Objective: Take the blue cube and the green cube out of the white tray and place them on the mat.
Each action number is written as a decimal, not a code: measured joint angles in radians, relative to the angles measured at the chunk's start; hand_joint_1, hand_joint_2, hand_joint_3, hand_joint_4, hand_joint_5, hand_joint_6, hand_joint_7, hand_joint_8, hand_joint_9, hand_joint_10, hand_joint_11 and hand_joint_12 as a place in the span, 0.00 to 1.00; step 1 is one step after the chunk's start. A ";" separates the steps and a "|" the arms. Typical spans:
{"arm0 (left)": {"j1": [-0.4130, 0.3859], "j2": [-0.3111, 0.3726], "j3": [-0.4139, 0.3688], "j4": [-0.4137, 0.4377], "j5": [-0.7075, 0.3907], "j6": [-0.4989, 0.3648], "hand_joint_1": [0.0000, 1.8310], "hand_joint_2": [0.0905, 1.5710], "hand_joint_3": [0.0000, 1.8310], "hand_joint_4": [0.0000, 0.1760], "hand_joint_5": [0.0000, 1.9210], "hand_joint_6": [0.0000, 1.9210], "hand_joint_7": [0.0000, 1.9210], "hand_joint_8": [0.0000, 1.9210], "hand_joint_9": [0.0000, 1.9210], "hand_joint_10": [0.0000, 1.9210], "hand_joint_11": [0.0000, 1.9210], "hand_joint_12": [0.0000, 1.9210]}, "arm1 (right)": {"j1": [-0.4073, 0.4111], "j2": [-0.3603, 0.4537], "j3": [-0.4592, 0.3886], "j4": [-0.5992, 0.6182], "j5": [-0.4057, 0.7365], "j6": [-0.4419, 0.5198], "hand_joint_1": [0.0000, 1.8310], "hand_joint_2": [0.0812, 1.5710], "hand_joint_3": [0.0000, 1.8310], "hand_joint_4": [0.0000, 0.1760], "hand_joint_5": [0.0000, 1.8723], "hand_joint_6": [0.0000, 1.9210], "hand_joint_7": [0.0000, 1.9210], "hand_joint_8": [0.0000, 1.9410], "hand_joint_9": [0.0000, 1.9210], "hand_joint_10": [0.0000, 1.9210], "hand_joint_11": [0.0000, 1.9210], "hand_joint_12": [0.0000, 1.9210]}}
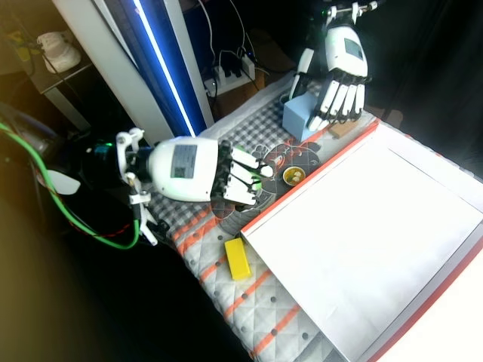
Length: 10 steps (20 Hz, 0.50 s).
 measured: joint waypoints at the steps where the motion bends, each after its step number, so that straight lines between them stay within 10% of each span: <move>1: 0.002 0.000 0.002 0.000 -0.004 0.000 0.54 0.58 0.00 0.32 0.40 0.00 0.34 0.16 0.21 0.58 0.08 0.78 | -0.008 -0.004 0.000 0.001 0.000 0.005 0.40 0.65 0.00 0.00 0.14 0.00 0.32 0.00 0.25 0.01 0.00 0.38; 4: 0.005 0.000 0.002 -0.012 -0.006 0.000 0.49 0.58 0.00 0.46 0.33 0.00 0.35 0.06 0.22 0.46 0.05 0.74 | -0.009 -0.003 0.000 0.015 0.013 0.010 0.36 0.64 0.00 0.29 0.05 0.00 0.23 0.00 0.17 0.00 0.00 0.19; 8: 0.008 0.003 0.000 -0.027 -0.038 0.000 0.35 0.54 0.00 0.95 0.15 0.00 0.15 0.00 0.18 0.07 0.00 0.56 | -0.010 0.010 -0.010 0.014 0.027 0.013 0.37 0.60 0.00 0.51 0.01 0.00 0.16 0.00 0.14 0.00 0.00 0.24; 10: 0.010 0.023 -0.014 -0.034 -0.062 0.000 0.33 0.50 0.00 1.00 0.07 0.00 0.09 0.00 0.15 0.01 0.00 0.50 | -0.021 0.027 -0.020 0.018 0.067 0.017 0.37 0.60 0.00 0.64 0.00 0.00 0.13 0.00 0.11 0.00 0.00 0.22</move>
